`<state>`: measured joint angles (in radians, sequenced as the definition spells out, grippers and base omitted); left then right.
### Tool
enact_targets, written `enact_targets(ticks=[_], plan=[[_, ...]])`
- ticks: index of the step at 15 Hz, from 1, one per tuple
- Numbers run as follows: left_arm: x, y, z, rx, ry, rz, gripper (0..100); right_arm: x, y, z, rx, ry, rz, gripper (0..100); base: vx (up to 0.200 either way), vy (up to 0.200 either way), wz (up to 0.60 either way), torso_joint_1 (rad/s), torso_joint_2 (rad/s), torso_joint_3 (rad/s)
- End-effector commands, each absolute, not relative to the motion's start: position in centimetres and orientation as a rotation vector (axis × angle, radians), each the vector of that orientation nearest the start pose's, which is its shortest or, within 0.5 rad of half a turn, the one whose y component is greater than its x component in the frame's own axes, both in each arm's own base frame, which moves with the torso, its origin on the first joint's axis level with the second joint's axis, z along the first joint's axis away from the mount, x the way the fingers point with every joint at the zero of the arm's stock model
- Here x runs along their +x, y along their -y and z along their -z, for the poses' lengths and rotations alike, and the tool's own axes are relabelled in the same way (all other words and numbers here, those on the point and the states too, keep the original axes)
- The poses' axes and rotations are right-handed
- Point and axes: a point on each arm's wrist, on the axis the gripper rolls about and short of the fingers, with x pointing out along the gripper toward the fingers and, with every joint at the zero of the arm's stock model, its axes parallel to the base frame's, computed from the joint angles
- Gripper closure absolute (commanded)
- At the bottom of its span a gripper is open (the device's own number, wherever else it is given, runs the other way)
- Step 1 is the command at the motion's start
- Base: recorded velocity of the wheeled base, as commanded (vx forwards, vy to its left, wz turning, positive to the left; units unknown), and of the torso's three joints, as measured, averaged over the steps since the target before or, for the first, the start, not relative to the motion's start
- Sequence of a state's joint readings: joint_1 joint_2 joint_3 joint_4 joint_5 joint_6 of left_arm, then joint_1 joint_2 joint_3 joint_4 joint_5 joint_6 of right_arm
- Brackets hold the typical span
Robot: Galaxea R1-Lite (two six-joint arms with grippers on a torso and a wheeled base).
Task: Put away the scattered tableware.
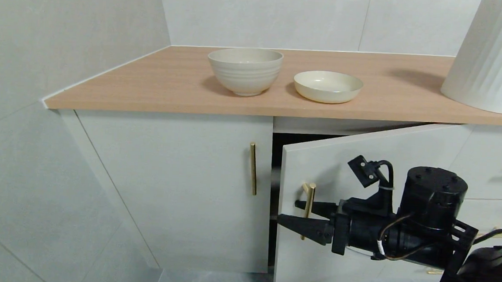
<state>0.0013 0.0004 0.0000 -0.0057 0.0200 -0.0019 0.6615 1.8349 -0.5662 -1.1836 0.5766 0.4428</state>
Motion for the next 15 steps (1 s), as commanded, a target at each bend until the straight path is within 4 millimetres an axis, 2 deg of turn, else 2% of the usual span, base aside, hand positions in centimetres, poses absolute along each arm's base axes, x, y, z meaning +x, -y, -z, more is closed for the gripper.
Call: enact_targets(ticks=[1, 2, 4, 6, 8, 9, 11, 13, 15], plan=[[-2.6, -0.1, -8.8, -0.008, 0.063, -0.026, 0, 21.9, -18.6, -14.2, 0.379, -0.358, -1.209, 0, 0.0, 0.0, 0.0, 0.0, 0.0, 0.0], [-3.1, 0.0, -10.3, -0.05, 0.115, -0.008, 0, 21.8, -18.6, -14.1, 0.379, -0.363, -1.211, 0, 0.0, 0.0, 0.0, 0.0, 0.0, 0.0], [-3.8, 0.1, -11.3, -0.068, 0.101, 0.06, 0, 21.7, -18.6, -13.9, 0.378, -0.372, -1.212, 0, 0.0, 0.0, 0.0, 0.0, 0.0, 0.0], [-4.5, 0.7, -12.6, -0.071, -0.016, 0.32, 0, 21.8, -18.6, -13.8, 0.376, -0.376, -1.213, 0, 0.0, 0.0, 0.0, 0.0, 0.0, 0.0], [-3.9, 0.9, -15.4, -0.091, -0.1, 0.452, 0, 21.8, -18.7, -13.7, 0.376, -0.379, -1.212, 0, 0.0, 0.0, 0.0, 0.0, 0.0, 0.0], [-2.2, 1.1, -18.1, -0.108, -0.167, 0.504, 0, 22.0, -18.8, -13.3, 0.376, -0.392, -1.209, 0, 0.0, 0.0, 0.0, 0.0, 0.0, 0.0], [1.1, 1.3, -21.2, -0.11, -0.241, 0.598, 0, 22.0, -18.9, -13.1, 0.375, -0.4, -1.207, 0, 0.0, 0.0, 0.0, 0.0, 0.0, 0.0], [5.0, 1.8, -22.4, -0.118, -0.295, 0.727, 0, 22.0, -18.9, -13.1, 0.375, -0.399, -1.207, 0, 0.0, 0.0, 0.0, 0.0, 0.0, 0.0], [8.3, 2.6, -22.3, -0.127, -0.345, 0.791, 0, 22.0, -18.9, -13.1, 0.375, -0.398, -1.206, 0, 0.0, 0.0, 0.0, 0.0, 0.0, 0.0]])
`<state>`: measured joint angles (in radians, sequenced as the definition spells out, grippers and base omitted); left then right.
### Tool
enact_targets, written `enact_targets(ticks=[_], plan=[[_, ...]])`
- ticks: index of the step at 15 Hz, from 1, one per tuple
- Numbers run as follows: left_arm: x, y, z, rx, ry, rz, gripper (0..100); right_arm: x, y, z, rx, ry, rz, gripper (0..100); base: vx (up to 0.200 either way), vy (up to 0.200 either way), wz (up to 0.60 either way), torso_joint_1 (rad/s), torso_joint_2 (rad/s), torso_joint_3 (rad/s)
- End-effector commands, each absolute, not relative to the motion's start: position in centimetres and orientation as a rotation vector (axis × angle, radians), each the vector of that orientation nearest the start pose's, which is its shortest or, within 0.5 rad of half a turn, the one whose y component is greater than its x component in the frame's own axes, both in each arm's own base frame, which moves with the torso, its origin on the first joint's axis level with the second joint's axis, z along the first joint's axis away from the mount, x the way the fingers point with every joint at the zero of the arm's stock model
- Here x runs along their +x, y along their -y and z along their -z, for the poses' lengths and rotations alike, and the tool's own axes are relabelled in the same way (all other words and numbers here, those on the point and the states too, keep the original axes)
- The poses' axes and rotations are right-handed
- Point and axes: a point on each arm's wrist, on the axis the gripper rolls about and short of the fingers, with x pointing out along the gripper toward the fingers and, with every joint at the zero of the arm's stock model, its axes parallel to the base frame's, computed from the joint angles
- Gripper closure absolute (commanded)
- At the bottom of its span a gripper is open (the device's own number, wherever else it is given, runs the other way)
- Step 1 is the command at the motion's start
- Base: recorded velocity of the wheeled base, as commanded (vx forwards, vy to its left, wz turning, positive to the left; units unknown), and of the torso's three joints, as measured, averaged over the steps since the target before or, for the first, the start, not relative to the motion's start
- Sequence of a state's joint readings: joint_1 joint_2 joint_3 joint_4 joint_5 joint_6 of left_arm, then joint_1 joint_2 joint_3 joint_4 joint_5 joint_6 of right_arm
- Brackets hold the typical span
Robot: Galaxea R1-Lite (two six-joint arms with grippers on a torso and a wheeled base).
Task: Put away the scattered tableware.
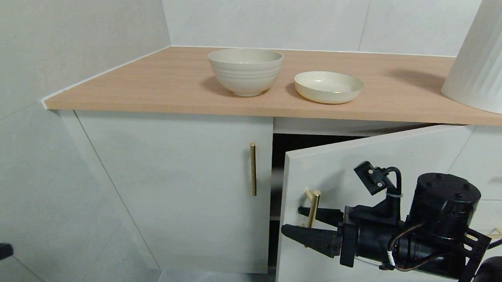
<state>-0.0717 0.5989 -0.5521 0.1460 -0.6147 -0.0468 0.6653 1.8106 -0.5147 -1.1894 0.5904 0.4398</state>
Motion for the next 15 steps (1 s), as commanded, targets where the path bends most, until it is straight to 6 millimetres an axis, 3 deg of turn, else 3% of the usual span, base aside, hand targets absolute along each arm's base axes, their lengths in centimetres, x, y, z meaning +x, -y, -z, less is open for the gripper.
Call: enact_targets(ticks=[1, 6, 8, 13, 14, 15], plan=[[11.4, 3.5, -21.8, -0.134, -0.377, 0.824, 0, 22.0, -18.9, -13.2, 0.376, -0.393, -1.207, 0, 0.0, 0.0, 0.0, 0.0, 0.0, 0.0], [17.3, 6.1, -17.0, -0.178, -0.549, 0.883, 0, 22.1, -18.9, -13.1, 0.375, -0.4, -1.207, 0, 0.0, 0.0, 0.0, 0.0, 0.0, 0.0], [17.7, 6.8, -16.0, -0.201, -0.568, 0.902, 0, 22.1, -18.9, -13.1, 0.375, -0.399, -1.207, 0, 0.0, 0.0, 0.0, 0.0, 0.0, 0.0], [17.6, 7.4, -15.9, -0.234, -0.591, 0.92, 0, 22.0, -19.0, -13.0, 0.375, -0.402, -1.208, 0, 0.0, 0.0, 0.0, 0.0, 0.0, 0.0], [17.7, 7.5, -16.0, -0.235, -0.59, 0.922, 100, 22.1, -19.0, -12.9, 0.375, -0.407, -1.207, 0, 0.0, 0.0, 0.0, 0.0, 0.0, 0.0], [18.1, 7.6, -16.0, -0.236, -0.589, 0.922, 100, 22.1, -19.0, -13.0, 0.375, -0.404, -1.208, 0, 0.0, 0.0, 0.0, 0.0, 0.0, 0.0]])
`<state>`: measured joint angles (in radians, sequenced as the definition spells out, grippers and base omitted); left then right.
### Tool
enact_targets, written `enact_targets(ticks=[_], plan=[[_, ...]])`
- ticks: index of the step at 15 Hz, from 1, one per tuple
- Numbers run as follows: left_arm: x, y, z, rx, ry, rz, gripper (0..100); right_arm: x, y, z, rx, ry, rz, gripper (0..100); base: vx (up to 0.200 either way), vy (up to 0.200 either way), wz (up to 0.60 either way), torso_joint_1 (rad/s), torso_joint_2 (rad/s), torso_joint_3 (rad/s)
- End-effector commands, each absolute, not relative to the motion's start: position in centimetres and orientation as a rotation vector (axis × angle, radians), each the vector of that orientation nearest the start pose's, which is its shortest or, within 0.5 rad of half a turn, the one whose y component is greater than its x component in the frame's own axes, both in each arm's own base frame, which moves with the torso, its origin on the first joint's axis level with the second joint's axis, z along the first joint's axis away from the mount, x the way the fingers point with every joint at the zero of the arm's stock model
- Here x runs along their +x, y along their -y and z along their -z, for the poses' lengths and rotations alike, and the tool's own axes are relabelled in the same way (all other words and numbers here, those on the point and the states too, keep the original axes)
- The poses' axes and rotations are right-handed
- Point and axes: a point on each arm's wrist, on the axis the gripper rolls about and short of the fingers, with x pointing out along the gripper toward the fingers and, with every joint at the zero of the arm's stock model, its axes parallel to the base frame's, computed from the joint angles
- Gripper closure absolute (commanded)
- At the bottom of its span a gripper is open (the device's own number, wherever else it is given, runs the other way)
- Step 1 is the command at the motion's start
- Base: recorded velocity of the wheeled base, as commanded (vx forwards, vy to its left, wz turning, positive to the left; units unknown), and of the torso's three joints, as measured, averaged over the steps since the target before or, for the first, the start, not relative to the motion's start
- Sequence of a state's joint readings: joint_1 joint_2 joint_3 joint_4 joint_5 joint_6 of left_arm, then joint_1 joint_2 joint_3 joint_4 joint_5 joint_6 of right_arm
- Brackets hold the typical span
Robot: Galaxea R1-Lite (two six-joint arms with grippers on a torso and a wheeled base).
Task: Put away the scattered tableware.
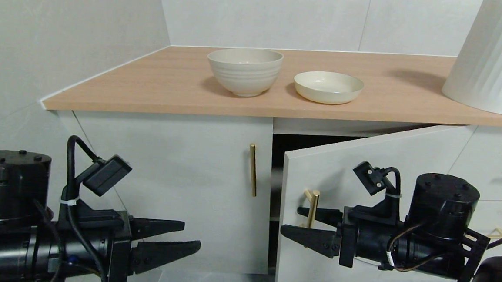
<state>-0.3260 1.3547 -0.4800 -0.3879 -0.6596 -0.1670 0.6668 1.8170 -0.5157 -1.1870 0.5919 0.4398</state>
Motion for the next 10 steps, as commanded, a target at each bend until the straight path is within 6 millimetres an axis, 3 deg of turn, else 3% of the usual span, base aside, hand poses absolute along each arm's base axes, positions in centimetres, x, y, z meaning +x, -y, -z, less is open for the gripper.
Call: enact_targets(ticks=[1, 4, 6, 9, 10], plan=[[18.3, 7.7, -16.0, -0.233, -0.585, 0.924, 100, 22.1, -19.0, -13.0, 0.375, -0.401, -1.208, 0, 0.0, 0.0, 0.0, 0.0, 0.0, 0.0], [19.5, 8.4, -15.9, -0.224, -0.547, 0.944, 100, 22.2, -18.9, -13.1, 0.376, -0.398, -1.204, 0, 0.0, 0.0, 0.0, 0.0, 0.0, 0.0], [20.6, 9.3, -14.8, -0.219, -0.571, 0.964, 100, 22.1, -18.8, -13.3, 0.376, -0.391, -1.203, 0, 0.0, 0.0, 0.0, 0.0, 0.0, 0.0], [22.4, 11.5, -14.6, -0.249, -0.539, 1.016, 100, 21.3, -18.2, -14.1, 0.381, -0.367, -1.21, 0, 0.0, 0.0, 0.0, 0.0, 0.0, 0.0], [22.9, 13.3, -15.3, -0.308, -0.539, 1.058, 100, 21.3, -18.2, -14.2, 0.38, -0.363, -1.211, 0, 0.0, 0.0, 0.0, 0.0, 0.0, 0.0]])
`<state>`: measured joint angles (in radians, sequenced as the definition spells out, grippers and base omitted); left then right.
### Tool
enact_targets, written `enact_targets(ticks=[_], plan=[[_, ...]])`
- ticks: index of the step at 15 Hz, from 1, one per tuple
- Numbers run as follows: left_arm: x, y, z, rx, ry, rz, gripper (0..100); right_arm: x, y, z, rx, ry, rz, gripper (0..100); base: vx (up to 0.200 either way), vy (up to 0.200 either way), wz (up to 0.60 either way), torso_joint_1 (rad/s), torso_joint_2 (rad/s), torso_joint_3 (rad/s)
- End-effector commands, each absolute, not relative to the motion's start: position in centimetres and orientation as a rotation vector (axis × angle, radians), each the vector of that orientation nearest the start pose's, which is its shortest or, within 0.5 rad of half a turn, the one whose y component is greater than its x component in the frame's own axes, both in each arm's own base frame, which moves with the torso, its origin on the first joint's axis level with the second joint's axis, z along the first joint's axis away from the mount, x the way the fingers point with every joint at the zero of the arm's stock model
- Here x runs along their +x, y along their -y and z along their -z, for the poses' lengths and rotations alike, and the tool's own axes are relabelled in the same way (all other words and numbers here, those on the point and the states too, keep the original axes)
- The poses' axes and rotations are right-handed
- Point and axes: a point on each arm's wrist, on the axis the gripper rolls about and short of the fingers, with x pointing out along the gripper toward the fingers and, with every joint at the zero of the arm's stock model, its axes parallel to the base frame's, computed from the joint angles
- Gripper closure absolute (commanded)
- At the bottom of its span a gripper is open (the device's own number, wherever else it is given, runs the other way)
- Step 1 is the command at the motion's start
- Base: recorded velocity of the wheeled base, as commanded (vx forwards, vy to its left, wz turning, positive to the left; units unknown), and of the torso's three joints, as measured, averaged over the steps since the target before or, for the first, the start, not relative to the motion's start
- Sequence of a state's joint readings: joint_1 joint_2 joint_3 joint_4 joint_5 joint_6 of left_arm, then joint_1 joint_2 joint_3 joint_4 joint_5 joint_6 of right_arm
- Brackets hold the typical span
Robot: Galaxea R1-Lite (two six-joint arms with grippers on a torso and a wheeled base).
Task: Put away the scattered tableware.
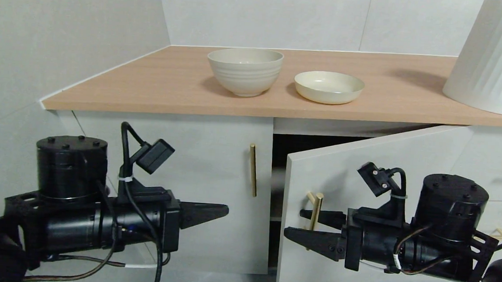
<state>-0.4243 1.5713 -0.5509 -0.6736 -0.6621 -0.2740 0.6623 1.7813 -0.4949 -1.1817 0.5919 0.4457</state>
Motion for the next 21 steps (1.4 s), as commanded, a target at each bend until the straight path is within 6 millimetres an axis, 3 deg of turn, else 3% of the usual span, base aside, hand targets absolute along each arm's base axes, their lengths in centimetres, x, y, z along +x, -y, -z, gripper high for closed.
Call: enact_targets(ticks=[1, 4, 8, 13, 18, 21], plan=[[23.1, 13.9, -15.4, -0.319, -0.536, 1.073, 100, 21.3, -18.2, -14.2, 0.38, -0.363, -1.211, 0, 0.0, 0.0, 0.0, 0.0, 0.0, 0.0], [26.4, 16.5, -13.7, -0.262, -0.487, 1.105, 100, 21.3, -18.2, -14.1, 0.378, -0.367, -1.21, 0, 0.0, 0.0, 0.0, 0.0, 0.0, 0.0], [26.8, 17.8, -11.8, -0.234, -0.448, 1.108, 100, 21.1, -18.1, -14.0, 0.377, -0.372, -1.211, 0, 0.0, 0.0, 0.0, 0.0, 0.0, 0.0], [28.2, 21.2, -8.6, -0.186, -0.32, 1.046, 100, 21.0, -18.0, -13.5, 0.333, -0.361, -1.209, 0, 0.0, 0.0, 0.0, 0.0, 0.0, 0.0], [28.8, 22.7, -7.9, -0.199, -0.199, 1.013, 100, 20.6, -17.1, -13.6, 0.33, -0.354, -1.195, 0, 0.0, 0.0, 0.0, 0.0, 0.0, 0.0], [29.0, 22.8, -8.5, -0.203, -0.169, 1.015, 100, 21.3, -15.3, -13.2, 0.269, -0.318, -1.131, 0, 0.0, 0.0, 0.0, 0.0, 0.0, 0.0]])
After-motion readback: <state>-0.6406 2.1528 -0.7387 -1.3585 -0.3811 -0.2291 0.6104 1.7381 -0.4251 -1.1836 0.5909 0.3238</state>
